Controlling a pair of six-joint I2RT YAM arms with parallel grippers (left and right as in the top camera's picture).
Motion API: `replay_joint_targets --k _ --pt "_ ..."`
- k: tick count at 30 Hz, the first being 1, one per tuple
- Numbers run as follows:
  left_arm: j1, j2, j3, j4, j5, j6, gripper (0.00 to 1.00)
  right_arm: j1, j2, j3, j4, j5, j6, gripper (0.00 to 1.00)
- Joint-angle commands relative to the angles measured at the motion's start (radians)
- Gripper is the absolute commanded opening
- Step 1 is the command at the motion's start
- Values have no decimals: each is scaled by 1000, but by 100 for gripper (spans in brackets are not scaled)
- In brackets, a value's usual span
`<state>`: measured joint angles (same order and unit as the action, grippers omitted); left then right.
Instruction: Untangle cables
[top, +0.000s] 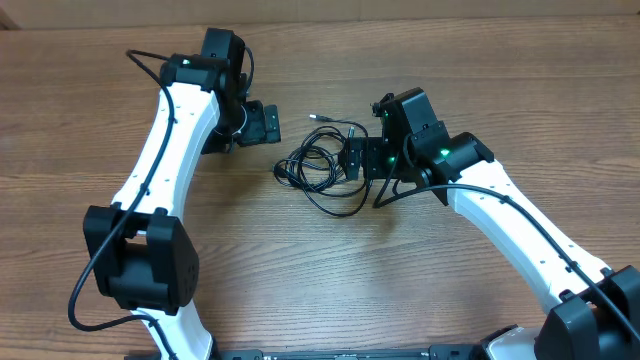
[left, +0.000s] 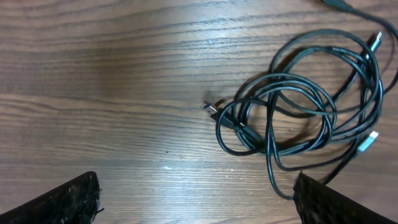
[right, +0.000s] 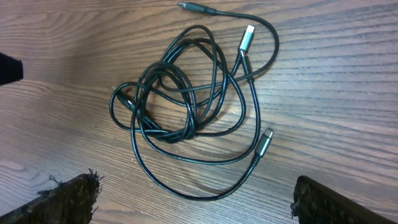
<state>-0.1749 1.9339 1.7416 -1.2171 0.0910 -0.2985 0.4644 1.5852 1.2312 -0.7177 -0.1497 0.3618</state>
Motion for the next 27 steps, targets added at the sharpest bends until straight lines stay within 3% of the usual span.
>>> replay_joint_targets --k 1,12,16,27 --pt "-31 8 -6 7 -28 75 100 -2 -5 -2 4 45 50 100" --pt "-40 8 -6 96 -24 75 100 -3 -7 -1 -10 44 81 100" --pt "-53 9 -6 97 40 153 99 -28 -11 0 -30 44 130 100" --pt "-156 93 -6 123 -68 165 100 -166 -53 0 -40 -60 151 100"
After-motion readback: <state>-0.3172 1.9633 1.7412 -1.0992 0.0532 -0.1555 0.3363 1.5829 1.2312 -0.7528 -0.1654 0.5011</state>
